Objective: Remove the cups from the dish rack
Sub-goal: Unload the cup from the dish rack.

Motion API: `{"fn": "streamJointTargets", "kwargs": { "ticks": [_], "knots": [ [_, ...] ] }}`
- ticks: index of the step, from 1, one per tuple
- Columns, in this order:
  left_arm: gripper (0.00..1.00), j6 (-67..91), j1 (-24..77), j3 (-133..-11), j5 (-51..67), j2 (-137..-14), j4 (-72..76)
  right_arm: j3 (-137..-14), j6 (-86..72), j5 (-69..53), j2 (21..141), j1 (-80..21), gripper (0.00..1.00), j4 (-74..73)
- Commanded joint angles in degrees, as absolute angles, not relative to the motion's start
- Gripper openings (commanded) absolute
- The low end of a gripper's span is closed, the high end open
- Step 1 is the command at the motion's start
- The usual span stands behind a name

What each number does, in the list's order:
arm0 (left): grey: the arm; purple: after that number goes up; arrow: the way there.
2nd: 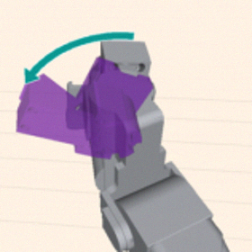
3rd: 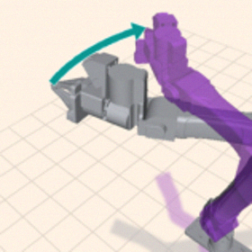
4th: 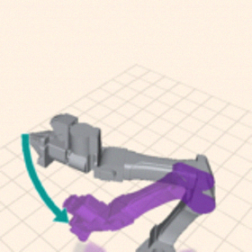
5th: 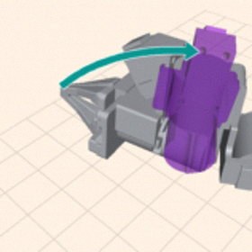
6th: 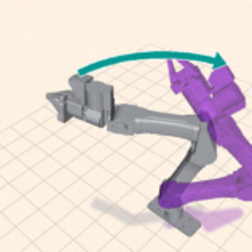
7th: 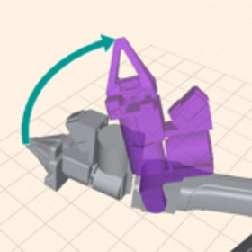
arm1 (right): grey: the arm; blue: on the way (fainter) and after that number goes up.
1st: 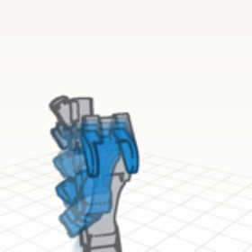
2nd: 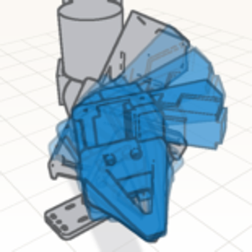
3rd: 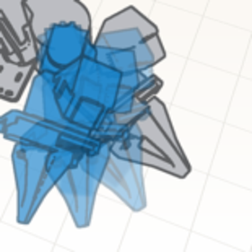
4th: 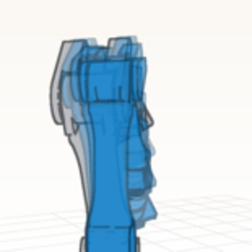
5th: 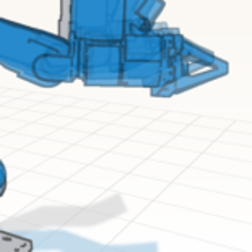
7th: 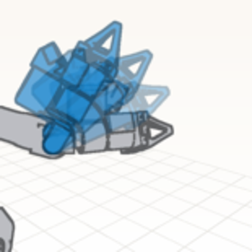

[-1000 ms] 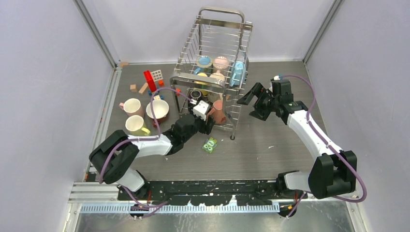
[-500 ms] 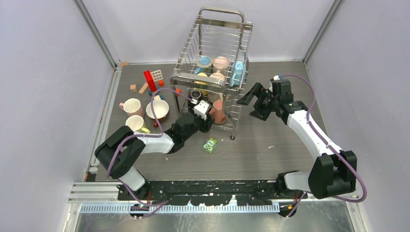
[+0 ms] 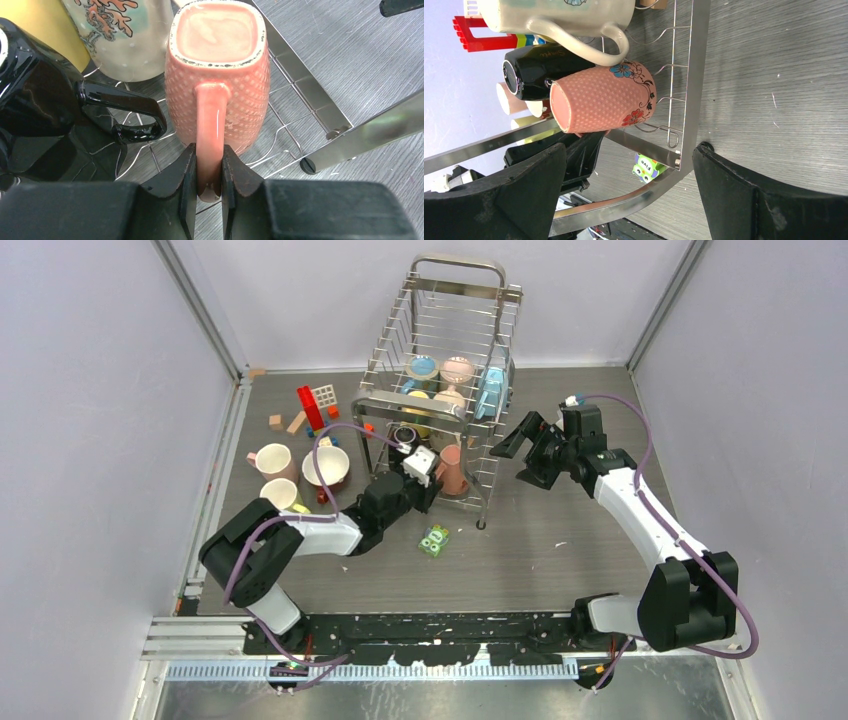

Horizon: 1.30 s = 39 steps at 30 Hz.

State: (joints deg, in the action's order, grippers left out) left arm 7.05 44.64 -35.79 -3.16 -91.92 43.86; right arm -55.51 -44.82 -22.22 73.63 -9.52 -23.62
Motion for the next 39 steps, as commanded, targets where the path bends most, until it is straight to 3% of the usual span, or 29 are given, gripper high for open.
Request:
{"fn": "streamJointTargets", "kwargs": {
  "ticks": [1, 8, 39],
  "knots": [
    [0.13, 8.0, 44.4, -38.4, -1.8, -92.3, 45.8, -56.7, -43.6, -22.4, 71.9, -9.3, 1.0, -22.6],
    [0.0, 9.3, 44.5, -37.1, -3.5, -90.3, 47.6, -56.8, -43.6, -22.5, 71.8, -9.2, 1.0, -22.5],
    [0.0, 10.4, 44.8, -29.9, -6.4, -76.0, 50.8, -56.4, -44.1, -21.6, 68.7, -9.3, 1.0, -23.1]
  ]
}}
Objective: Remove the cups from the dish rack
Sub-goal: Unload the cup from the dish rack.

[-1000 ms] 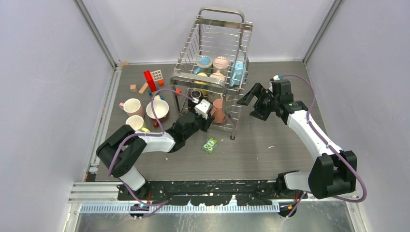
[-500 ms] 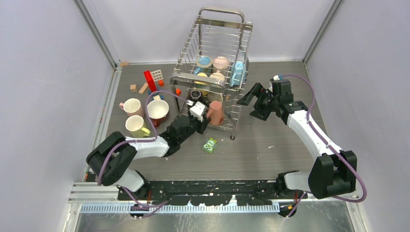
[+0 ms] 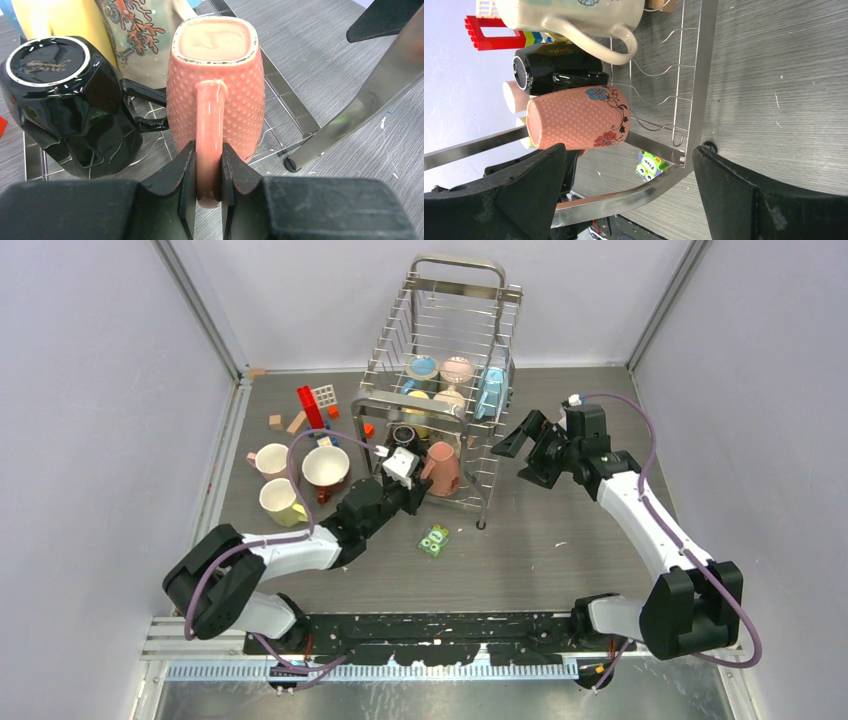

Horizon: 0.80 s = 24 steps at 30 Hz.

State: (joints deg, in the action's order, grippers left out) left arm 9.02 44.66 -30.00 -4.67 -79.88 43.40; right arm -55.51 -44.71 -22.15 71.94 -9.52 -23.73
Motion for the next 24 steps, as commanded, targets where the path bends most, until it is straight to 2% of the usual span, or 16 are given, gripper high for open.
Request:
{"fn": "streamJointTargets", "kwargs": {
  "ticks": [1, 11, 24],
  "knots": [
    [0.0, 10.7, 44.8, -29.8, -6.5, -75.6, 50.6, -56.2, -44.1, -21.5, 68.3, -9.3, 1.0, -23.2],
    [0.0, 15.0, 44.8, -27.9, -7.5, -68.2, 43.0, -52.7, -45.2, -20.5, 62.9, -9.3, 1.0, -24.7],
    [0.0, 26.2, 46.3, -24.5, -9.7, -54.4, 26.3, -44.7, -50.5, -17.2, 47.7, -11.9, 1.0, -29.5]
  ]
}}
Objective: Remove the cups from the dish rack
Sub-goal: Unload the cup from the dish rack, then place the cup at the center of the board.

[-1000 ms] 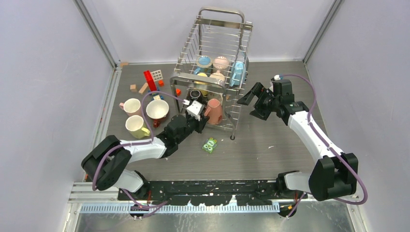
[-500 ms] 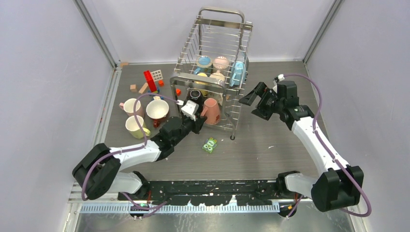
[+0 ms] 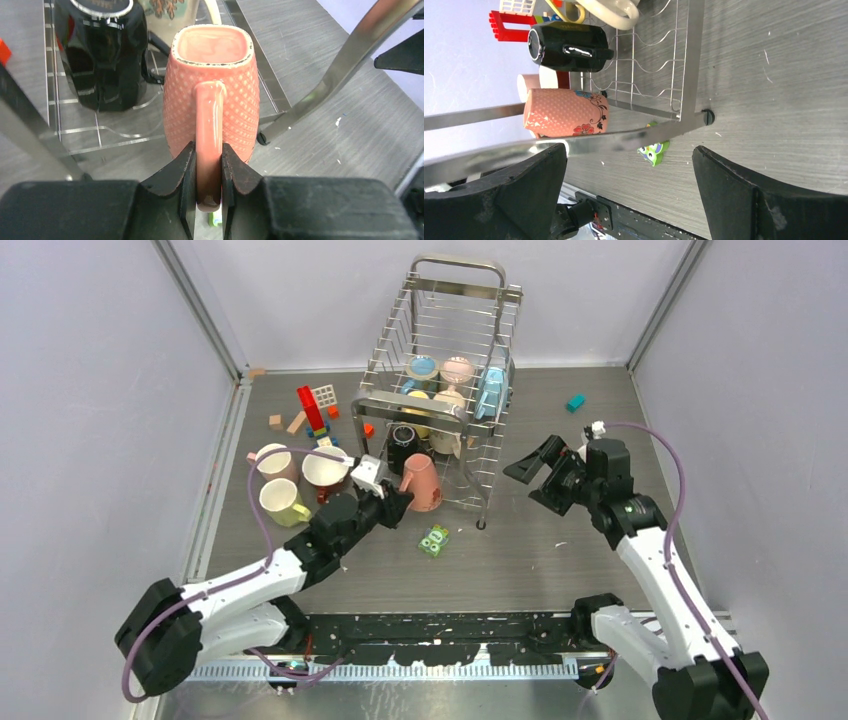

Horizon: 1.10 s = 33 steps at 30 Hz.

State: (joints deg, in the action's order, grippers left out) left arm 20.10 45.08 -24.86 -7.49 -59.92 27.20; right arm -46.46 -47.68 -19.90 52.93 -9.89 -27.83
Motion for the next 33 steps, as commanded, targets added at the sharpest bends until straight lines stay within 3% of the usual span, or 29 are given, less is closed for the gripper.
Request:
{"fn": "streamJointTargets", "kwargs": {
  "ticks": [1, 11, 19, 33],
  "knots": [
    [0.0, 27.6, 46.6, -24.0, -10.0, -52.7, 24.4, -44.1, -51.2, -15.6, 45.8, -13.0, 1.0, -30.1],
    [0.0, 45.3, 50.0, -21.3, -15.3, -39.8, 9.8, -41.1, -62.3, 9.1, 41.9, -42.9, 1.0, -29.5],
    [0.0, 63.8, 50.2, -18.9, -18.0, -30.9, 2.7, -39.8, -69.2, 20.5, 46.5, -58.4, 1.0, -20.2],
    [0.0, 84.2, 50.2, -12.8, -18.9, -22.0, 7.7, -43.9, -71.1, 23.6, 59.8, -65.6, 0.95, -4.6]
  ]
}}
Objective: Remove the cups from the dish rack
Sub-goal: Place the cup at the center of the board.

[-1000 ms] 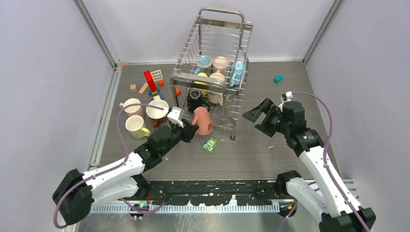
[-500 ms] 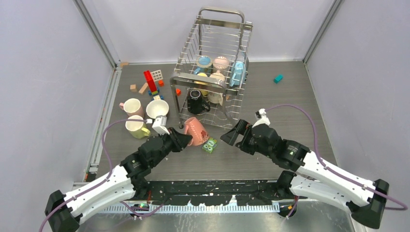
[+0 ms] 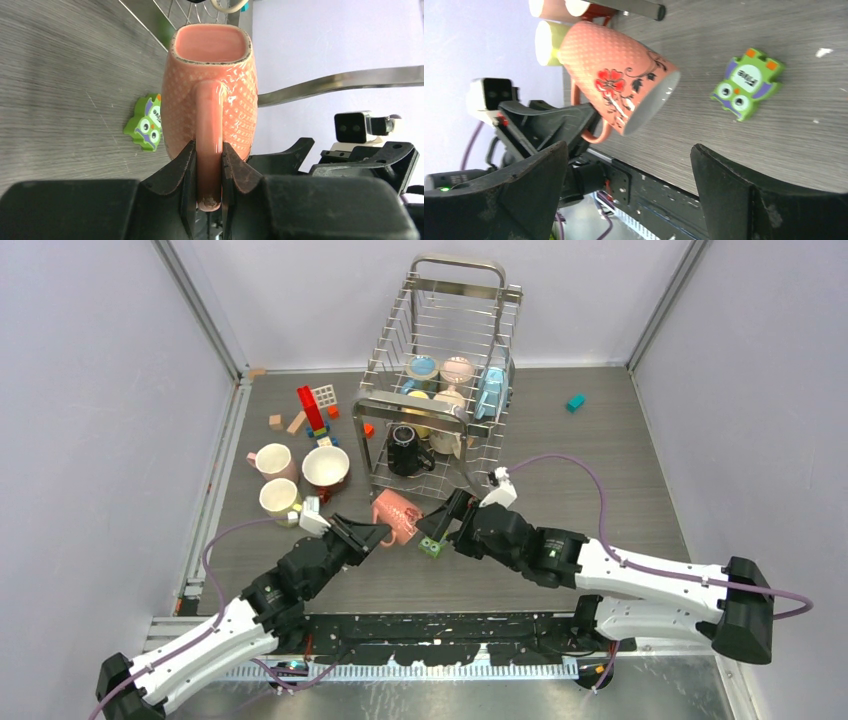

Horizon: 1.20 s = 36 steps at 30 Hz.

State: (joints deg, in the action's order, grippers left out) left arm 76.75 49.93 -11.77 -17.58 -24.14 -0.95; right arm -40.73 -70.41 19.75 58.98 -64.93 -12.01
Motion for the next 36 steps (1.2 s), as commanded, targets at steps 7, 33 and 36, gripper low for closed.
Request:
{"fn": "streamJointTargets", "kwargs": {
  "ticks": [7, 33, 36],
  "knots": [
    [0.0, 89.6, 50.2, -11.5, -17.8, -21.7, 10.6, -45.3, -70.4, 22.3, 63.5, -65.6, 0.86, 0.6],
    [0.0, 96.9, 50.2, -11.3, -12.8, -19.2, 15.3, -47.9, -70.2, 21.6, 70.2, -65.6, 0.41, 12.8],
    [0.0, 97.8, 50.2, -11.6, -11.6, -19.4, 15.7, -48.4, -70.2, 21.6, 71.0, -65.6, 0.32, 13.9]
  ]
}}
